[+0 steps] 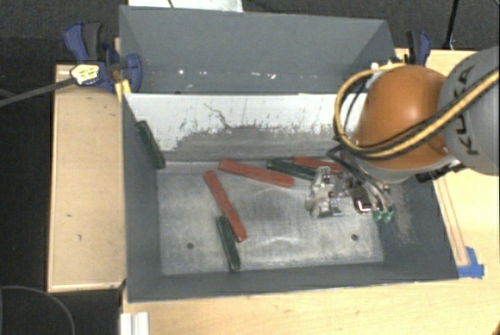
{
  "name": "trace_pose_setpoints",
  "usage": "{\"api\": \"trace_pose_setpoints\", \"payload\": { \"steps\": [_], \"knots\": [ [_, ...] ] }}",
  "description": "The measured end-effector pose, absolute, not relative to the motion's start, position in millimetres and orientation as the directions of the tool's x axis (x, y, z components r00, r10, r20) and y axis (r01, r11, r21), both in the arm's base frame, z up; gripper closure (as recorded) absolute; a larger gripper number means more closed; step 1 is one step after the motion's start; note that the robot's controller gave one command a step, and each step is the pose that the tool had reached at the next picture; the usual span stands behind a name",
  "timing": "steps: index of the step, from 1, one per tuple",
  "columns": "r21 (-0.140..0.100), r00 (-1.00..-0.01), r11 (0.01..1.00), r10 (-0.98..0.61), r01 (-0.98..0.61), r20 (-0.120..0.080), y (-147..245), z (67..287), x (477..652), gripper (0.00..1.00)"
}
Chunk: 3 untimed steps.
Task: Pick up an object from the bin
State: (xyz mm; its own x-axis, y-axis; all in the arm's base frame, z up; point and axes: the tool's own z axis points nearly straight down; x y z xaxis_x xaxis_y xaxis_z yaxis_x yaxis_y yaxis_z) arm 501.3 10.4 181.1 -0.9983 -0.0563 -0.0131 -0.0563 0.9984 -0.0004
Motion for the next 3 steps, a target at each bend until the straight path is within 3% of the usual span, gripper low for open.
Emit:
{"api": "trace_pose_setpoints", "payload": {
  "steps": [1, 2, 3],
  "knots": [
    [0.001, -1.0, 1.0, -0.013, -0.013, 0.001, 7, 148, 496.3, 1.0],
    [0.0, -1.0, 1.0, 0.025, 0.025, 0.004, 7, 202, 502.6, 1.0],
    [0.001, -0.995, 0.995, -0.096, -0.096, 0.006, 28, 114, 489.5, 0.0]
  ]
}}
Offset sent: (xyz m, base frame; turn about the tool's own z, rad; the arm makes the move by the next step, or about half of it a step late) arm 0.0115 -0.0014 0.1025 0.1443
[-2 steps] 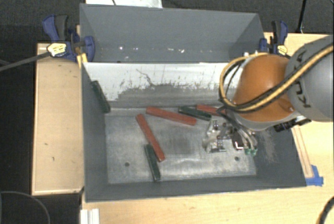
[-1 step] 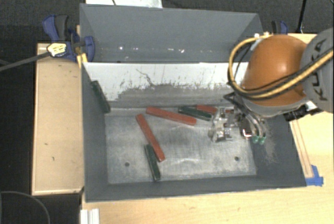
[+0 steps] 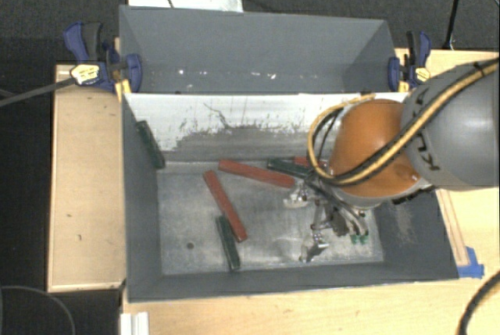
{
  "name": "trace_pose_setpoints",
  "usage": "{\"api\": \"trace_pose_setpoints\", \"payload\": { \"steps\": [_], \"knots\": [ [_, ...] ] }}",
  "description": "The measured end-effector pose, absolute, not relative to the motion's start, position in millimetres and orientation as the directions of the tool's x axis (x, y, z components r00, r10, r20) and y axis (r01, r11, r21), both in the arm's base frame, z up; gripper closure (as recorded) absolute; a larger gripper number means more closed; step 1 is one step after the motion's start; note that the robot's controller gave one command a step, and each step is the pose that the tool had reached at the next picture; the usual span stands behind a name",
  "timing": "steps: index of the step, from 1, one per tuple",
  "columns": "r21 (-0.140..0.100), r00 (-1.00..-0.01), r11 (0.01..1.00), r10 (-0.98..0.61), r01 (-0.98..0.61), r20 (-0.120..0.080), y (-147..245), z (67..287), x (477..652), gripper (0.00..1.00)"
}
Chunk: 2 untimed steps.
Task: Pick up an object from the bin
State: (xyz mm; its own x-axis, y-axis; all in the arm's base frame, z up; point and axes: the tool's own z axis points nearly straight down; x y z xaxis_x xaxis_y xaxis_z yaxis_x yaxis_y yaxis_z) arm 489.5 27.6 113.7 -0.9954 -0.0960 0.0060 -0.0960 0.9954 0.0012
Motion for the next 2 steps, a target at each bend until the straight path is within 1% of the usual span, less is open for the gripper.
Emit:
{"api": "trace_pose_setpoints", "payload": {
  "steps": [1, 2],
  "knots": [
    [0.001, -0.995, 0.995, -0.095, -0.095, -0.002, 27, 117, 491.9, 0.0],
    [0.0, -0.997, 0.997, -0.078, -0.078, 0.001, 49, 141, 538.8, 0.0]
  ]
}}
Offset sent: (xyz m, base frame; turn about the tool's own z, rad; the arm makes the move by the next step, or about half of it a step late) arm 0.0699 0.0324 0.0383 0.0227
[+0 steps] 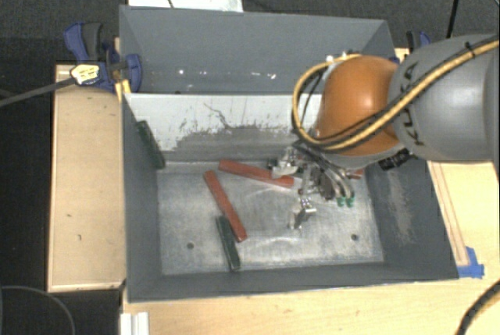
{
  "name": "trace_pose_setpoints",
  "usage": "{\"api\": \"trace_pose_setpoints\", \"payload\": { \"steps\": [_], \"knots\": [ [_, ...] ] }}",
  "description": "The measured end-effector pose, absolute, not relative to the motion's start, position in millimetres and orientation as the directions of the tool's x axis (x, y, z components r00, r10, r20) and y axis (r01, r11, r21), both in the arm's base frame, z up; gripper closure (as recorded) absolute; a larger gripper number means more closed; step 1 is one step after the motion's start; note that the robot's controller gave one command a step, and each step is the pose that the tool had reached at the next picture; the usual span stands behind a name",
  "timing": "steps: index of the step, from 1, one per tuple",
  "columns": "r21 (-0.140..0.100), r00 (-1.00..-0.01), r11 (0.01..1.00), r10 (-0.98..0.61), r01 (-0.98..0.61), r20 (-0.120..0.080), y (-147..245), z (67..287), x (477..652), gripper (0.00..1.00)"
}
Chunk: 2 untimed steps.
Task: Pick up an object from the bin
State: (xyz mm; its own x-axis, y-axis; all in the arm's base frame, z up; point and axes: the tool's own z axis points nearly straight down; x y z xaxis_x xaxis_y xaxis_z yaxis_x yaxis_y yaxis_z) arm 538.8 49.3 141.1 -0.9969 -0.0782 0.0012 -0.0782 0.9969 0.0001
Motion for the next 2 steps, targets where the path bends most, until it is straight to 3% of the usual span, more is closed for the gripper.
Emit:
{"api": "trace_pose_setpoints", "payload": {
  "steps": [1, 2],
  "knots": [
    [0.001, -0.996, 0.996, -0.084, -0.084, -0.011, 59, 149, 569.9, 0.0],
    [0.0, -0.992, 0.992, -0.126, -0.126, -0.004, 34, 89, 583.1, 1.0]
  ]
}}
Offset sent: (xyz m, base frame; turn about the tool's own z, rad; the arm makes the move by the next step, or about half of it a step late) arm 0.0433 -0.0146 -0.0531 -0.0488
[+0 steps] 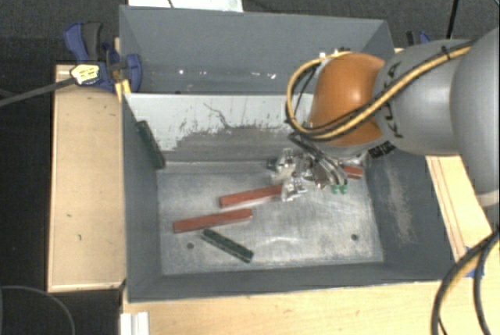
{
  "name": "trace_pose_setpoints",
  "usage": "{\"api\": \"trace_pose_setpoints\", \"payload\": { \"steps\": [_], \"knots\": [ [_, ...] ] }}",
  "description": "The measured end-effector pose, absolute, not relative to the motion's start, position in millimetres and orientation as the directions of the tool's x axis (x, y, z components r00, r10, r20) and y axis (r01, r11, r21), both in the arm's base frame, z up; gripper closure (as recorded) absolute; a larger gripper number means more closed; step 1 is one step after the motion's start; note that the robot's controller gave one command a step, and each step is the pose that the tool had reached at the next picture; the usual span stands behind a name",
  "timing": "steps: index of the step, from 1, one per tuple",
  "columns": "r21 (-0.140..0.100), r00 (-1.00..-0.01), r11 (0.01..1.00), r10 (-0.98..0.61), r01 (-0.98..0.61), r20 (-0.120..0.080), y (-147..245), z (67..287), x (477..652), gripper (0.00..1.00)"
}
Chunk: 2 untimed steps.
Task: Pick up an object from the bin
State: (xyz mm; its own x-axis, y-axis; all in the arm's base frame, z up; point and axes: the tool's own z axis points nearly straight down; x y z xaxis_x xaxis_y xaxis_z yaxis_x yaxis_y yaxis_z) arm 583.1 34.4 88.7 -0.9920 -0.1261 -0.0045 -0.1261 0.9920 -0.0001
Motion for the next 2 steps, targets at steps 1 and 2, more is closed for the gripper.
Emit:
{"api": "trace_pose_setpoints", "payload": {
  "steps": [1, 2],
  "knots": [
    [0.0, -0.992, 0.992, -0.127, -0.127, -0.004, 34, 89, 583.1, 1.0],
    [0.0, -0.988, 0.988, -0.157, -0.157, -0.003, 38, 222, 572.4, 1.0]
  ]
}}
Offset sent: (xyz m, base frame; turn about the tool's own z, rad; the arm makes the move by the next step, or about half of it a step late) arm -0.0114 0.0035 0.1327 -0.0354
